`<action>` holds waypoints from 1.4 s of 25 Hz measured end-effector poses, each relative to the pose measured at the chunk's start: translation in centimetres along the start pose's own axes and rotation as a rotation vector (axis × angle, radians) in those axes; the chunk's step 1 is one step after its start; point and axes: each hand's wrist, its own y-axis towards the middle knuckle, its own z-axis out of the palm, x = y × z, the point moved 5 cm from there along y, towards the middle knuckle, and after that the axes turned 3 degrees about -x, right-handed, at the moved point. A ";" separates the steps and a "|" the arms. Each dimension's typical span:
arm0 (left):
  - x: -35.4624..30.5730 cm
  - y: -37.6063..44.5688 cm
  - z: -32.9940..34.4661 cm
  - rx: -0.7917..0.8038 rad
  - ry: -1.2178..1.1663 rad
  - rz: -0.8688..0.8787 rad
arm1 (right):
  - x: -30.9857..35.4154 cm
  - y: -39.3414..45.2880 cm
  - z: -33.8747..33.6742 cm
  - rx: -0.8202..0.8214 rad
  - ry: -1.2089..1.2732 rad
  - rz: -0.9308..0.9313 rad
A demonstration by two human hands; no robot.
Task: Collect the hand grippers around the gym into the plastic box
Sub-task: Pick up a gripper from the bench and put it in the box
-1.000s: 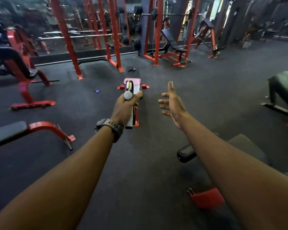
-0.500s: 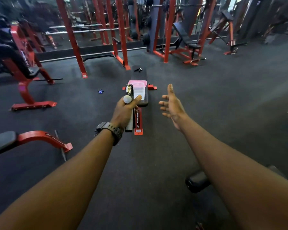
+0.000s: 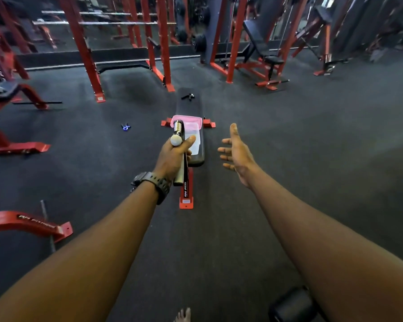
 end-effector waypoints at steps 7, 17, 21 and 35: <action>1.3 18.2 0.2 0.026 0.038 -0.041 | 3.3 17.4 4.2 0.017 -0.015 0.012; 9.6 44.8 2.5 -0.026 0.069 -0.203 | 1.1 45.2 10.1 0.081 -0.037 0.189; 15.3 54.0 2.6 -0.063 0.079 -0.295 | -1.3 54.8 13.1 0.091 -0.072 0.268; 41.4 69.1 1.9 -0.097 0.601 -0.804 | -20.1 73.3 21.8 0.078 -0.097 0.651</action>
